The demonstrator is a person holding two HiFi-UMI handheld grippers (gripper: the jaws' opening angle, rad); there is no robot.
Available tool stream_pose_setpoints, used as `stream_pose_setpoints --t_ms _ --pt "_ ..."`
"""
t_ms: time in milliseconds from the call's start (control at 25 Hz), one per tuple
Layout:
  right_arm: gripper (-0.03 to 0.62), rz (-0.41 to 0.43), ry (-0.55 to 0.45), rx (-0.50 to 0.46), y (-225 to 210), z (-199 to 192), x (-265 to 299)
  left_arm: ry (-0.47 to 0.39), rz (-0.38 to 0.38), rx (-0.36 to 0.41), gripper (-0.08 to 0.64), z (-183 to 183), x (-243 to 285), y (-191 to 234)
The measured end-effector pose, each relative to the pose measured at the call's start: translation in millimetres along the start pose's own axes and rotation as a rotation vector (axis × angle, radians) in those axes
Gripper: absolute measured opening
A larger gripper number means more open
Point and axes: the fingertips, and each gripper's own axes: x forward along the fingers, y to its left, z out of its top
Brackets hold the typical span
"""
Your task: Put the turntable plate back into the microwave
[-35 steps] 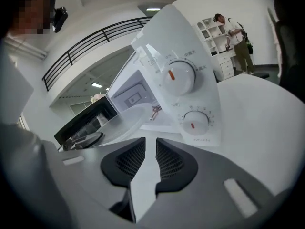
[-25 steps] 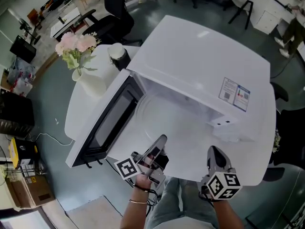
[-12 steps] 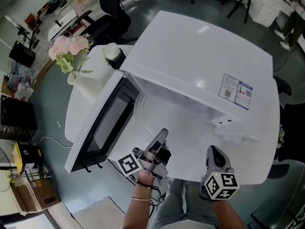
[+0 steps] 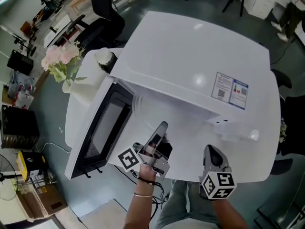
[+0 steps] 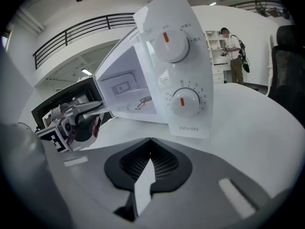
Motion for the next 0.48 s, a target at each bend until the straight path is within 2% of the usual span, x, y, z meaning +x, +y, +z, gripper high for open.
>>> stream_pose_setpoints --t_ms 480 --pt "0.011 -0.027 0.022 0.021 -8.7 -5.5 5.4 0.026 0.013 -0.001 0.04 4.2 31.7 2.5"
